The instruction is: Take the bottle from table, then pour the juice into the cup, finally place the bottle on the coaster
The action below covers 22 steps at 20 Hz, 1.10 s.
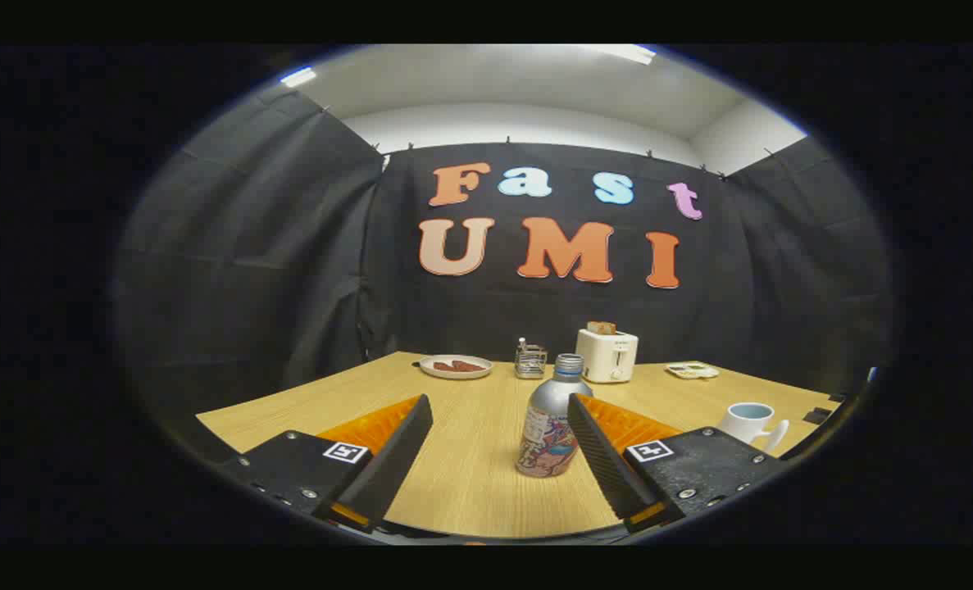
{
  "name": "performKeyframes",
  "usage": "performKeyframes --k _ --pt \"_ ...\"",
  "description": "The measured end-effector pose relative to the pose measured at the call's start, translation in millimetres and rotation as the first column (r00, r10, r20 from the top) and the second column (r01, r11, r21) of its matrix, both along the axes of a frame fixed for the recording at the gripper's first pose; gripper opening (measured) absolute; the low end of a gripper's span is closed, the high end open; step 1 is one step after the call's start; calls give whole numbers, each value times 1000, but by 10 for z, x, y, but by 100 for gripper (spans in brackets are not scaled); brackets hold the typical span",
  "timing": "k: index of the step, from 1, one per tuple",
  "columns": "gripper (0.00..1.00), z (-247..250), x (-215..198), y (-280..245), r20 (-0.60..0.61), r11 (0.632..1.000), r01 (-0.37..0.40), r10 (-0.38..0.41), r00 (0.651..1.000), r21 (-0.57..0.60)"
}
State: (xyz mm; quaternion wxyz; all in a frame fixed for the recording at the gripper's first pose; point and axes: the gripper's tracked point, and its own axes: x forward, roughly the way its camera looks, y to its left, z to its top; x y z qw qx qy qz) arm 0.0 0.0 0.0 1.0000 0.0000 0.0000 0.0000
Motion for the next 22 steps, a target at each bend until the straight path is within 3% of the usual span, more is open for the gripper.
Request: performKeyframes --k 22 --pt "99 -135 89 -306 -50 997 54 -52 997 51"
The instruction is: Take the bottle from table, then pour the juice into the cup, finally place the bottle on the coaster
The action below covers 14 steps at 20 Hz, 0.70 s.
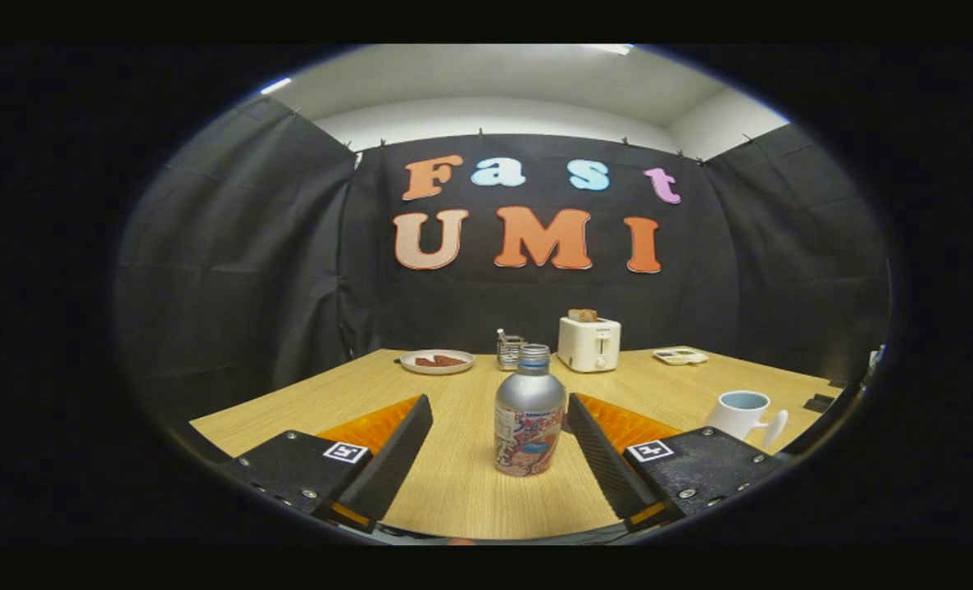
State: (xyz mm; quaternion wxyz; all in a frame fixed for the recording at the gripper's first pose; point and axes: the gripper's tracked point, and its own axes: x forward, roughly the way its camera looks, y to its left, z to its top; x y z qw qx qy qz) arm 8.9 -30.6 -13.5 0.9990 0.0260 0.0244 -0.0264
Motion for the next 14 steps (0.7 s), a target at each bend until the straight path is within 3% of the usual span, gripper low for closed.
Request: performKeyframes --k 6,14 --pt "99 -102 52 -96 -33 1000 21 -20 999 13" --pt "99 -530 195 -228 -179 998 63 -62 982 -1"
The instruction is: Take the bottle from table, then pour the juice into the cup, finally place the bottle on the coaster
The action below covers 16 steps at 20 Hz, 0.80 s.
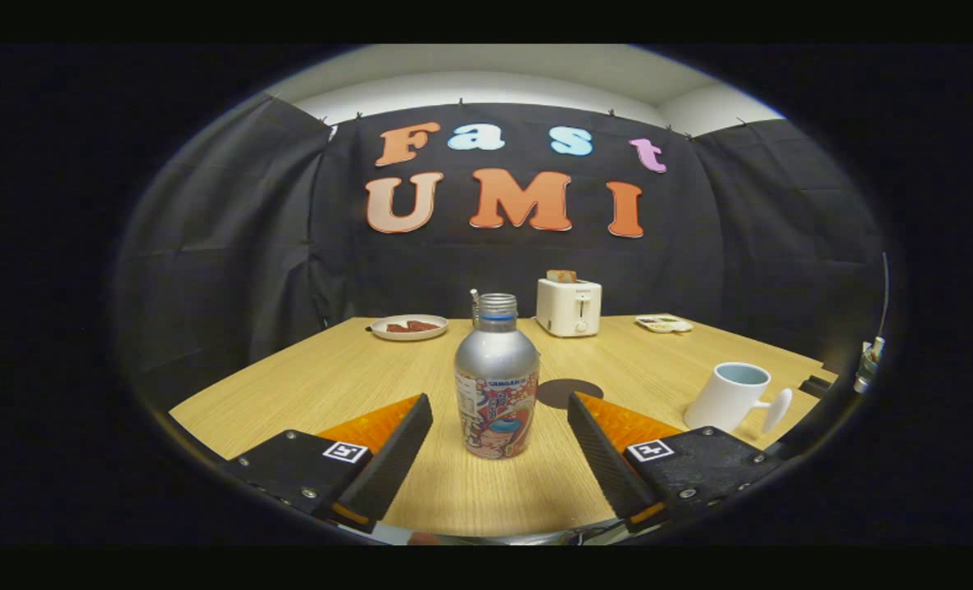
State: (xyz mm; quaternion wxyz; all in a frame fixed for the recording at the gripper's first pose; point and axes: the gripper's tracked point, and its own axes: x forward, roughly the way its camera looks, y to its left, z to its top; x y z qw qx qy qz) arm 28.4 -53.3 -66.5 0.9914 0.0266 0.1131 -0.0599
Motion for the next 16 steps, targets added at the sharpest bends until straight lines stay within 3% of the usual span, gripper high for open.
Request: performKeyframes --k 16 --pt "99 -491 415 -23 -150 996 10 4 989 92"
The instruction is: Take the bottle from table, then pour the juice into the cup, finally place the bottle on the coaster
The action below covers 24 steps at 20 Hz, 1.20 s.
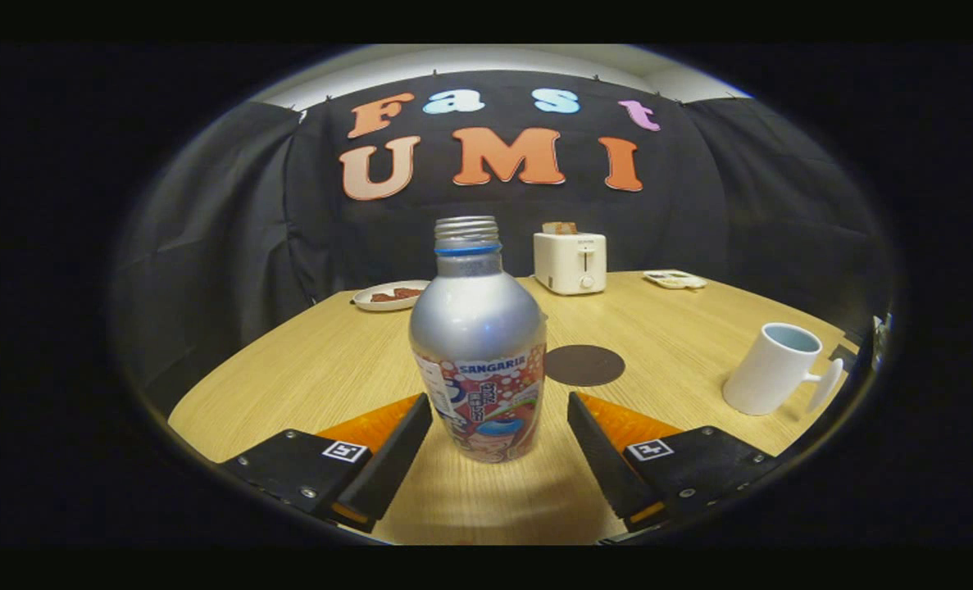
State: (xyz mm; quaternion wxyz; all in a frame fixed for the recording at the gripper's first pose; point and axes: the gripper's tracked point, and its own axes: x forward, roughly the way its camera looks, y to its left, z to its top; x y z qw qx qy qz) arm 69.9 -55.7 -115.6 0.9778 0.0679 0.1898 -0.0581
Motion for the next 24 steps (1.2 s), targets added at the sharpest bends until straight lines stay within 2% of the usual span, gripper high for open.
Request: performKeyframes --k 7,9,10,15,19,24 --pt "99 -20 116 15 1 1000 -15 15 1000 -16" --pt "92 -18 140 81 7 999 -32 32 999 -6" --pt "79 -30 157 60 1 1000 -28 28 1000 -9" --pt "76 154 86 61 28 1000 -17 17 999 3" --pt "76 310 9 94 54 989 8 -17 998 149" --pt "76 492 -10 -124 100 956 76 -108 989 283"
